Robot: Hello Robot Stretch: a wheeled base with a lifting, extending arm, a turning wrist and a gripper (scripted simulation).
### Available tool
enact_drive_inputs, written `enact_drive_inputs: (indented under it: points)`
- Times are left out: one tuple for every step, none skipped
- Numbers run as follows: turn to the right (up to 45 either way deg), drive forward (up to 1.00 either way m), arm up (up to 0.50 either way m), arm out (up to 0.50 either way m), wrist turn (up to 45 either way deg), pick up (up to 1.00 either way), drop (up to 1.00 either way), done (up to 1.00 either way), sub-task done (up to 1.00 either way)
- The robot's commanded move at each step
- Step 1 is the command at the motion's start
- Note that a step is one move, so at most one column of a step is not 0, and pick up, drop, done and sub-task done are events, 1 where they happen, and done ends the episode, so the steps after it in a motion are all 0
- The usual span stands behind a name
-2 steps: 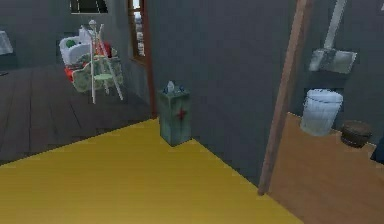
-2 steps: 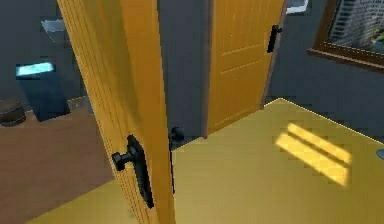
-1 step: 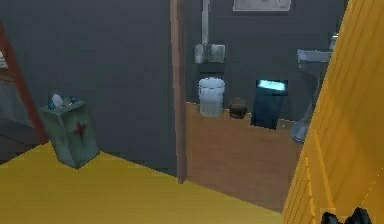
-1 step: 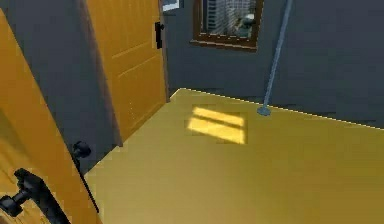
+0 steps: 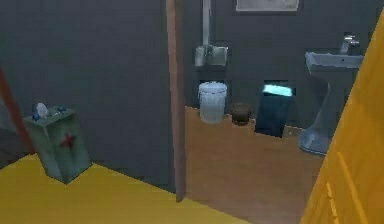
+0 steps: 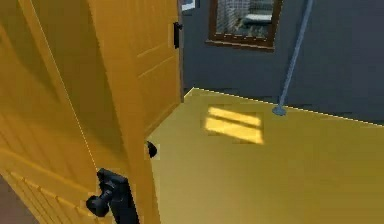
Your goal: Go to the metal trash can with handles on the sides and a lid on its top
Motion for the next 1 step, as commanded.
enact_drive_inputs:
  points:
    - [12.0,0.00,0.00,0.00,0.0,0.00,0.00,0.00,0.00]
